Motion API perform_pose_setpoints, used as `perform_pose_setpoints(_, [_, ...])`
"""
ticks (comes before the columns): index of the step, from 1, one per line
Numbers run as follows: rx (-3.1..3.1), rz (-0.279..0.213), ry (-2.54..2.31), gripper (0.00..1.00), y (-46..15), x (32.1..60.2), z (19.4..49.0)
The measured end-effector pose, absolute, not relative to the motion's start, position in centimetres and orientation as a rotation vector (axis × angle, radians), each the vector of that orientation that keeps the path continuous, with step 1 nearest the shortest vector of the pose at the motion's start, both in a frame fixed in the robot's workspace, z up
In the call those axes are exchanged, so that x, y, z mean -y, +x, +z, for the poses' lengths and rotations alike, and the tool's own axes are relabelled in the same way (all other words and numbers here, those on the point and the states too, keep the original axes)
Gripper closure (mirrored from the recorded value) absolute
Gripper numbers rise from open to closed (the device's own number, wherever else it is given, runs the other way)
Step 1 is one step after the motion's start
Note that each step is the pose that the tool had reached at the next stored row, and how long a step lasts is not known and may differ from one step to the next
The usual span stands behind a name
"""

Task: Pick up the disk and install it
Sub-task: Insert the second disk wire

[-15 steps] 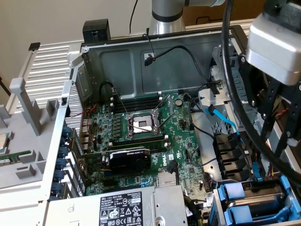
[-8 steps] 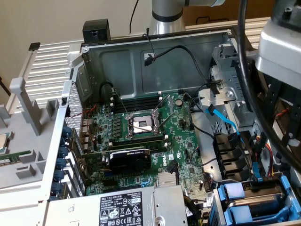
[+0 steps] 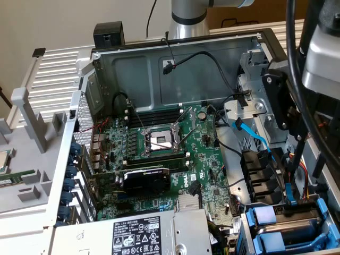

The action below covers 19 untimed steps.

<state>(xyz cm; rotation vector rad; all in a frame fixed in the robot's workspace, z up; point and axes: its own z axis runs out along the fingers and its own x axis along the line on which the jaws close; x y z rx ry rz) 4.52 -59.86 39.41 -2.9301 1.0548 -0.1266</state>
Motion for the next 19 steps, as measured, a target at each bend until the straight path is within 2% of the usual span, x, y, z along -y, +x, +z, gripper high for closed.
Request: perform_pose_setpoints(19, [-0.581, -0.12, -3.057, 0.69, 4.44, 59.86, 39.41])
